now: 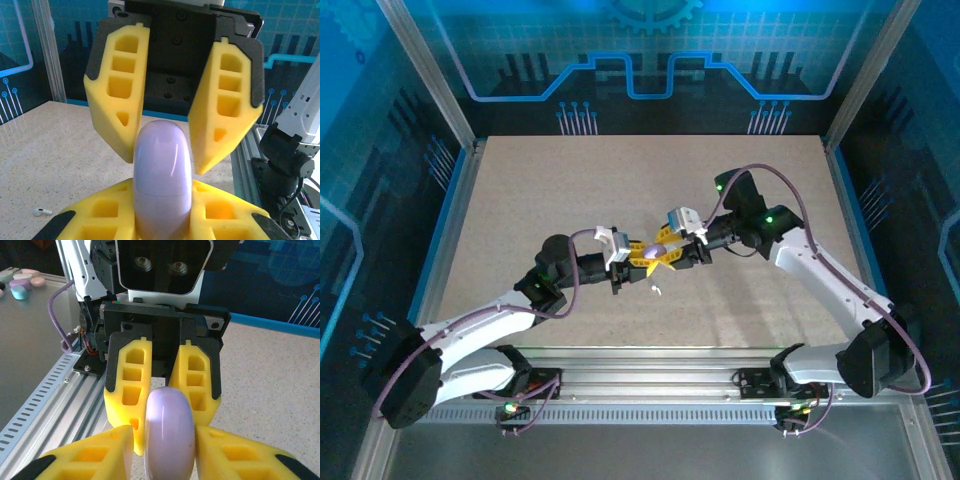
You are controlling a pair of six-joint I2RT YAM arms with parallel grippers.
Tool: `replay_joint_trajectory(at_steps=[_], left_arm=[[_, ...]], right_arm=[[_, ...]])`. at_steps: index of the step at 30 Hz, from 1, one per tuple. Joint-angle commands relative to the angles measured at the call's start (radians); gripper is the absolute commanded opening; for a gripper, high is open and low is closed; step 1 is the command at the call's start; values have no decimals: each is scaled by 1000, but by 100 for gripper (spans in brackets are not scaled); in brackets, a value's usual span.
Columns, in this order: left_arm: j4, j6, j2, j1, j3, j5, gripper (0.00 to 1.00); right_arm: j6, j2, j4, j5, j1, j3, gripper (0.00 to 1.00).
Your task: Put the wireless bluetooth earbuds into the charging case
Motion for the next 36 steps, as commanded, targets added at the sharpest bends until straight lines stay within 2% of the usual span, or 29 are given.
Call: replay_joint_trajectory(at_steps=[1, 6, 10, 14, 16, 20, 22, 25, 29, 36], left_arm=[[-4, 26, -30, -8, 13, 0, 4], [-13, 32, -40, -8, 9, -5, 5], [-27, 36, -51, -9, 7, -12, 7], [-50, 45, -61, -8, 0, -42, 15], [-52, 46, -63, -8, -9, -64, 26], [-65, 45, -66, -8, -18, -107, 57], [-89, 44, -66, -7, -11, -142, 67], [-133, 54, -65, -8, 5, -189, 78], [-189, 68, -52, -8, 37, -261, 79], [-288, 84, 19, -8, 116, -363, 81]], right_arm=[[-32, 14, -47, -40, 12, 39, 30], [-63, 22, -84, -38, 14, 57, 17], [-65, 10, -79, -18, 14, 49, 14], [-38, -28, -66, 23, 8, 17, 13], [-11, -64, -38, 43, -10, -24, 12], [22, -121, -38, 62, -72, -86, 12], [22, -134, -76, 77, -101, -100, 12], [19, -141, -143, 112, -149, -109, 13], [35, -136, -207, 177, -209, -117, 14], [165, -108, -258, 378, -285, -87, 14]])
